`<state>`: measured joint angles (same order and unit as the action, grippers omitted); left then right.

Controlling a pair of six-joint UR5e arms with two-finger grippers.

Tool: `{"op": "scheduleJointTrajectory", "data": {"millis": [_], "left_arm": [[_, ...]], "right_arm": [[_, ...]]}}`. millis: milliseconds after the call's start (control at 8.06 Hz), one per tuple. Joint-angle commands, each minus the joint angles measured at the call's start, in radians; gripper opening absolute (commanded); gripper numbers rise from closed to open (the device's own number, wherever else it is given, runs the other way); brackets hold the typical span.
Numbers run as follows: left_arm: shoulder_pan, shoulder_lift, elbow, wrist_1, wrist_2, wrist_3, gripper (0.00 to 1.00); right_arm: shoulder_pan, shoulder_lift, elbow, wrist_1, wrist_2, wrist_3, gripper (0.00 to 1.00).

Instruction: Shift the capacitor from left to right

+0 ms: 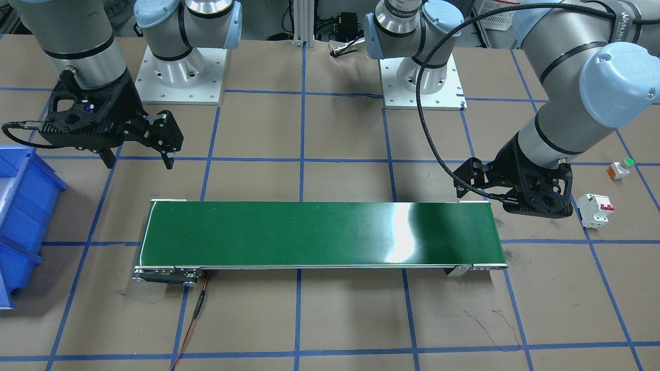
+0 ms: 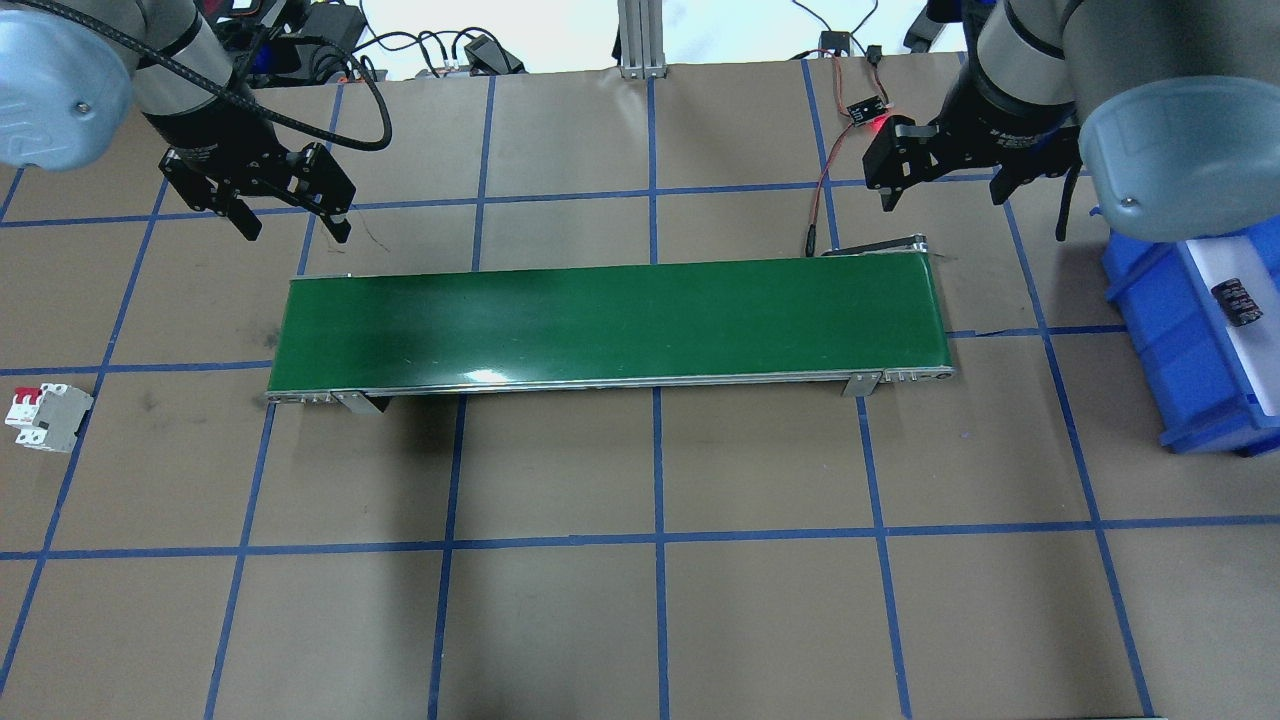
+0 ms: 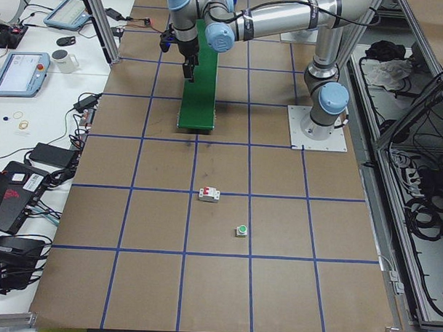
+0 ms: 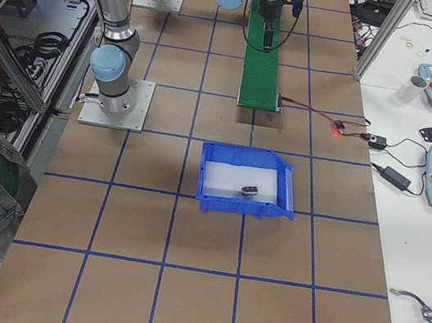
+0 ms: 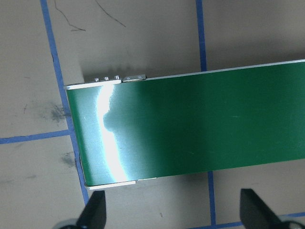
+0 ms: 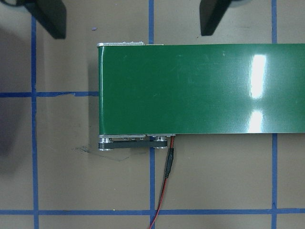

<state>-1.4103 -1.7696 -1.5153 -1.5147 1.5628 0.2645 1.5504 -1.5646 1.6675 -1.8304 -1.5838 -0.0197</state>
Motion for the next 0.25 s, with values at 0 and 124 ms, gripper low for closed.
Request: {"op": "scheduleJointTrajectory", "data": {"millis": [0,124], "left_arm": [[-0.001,0.004,0.006,-0.001,0.006,-0.005,1.0],[-0.001,0.01,0.009,-0.002,0.002,-0.005,1.0]], "right_arm": [[-0.001,0.0,0.0,-0.003,-0.01,0.0,1.0],[0.0,0.0,0.0,-0.004,-0.01,0.0,1.0]]}}
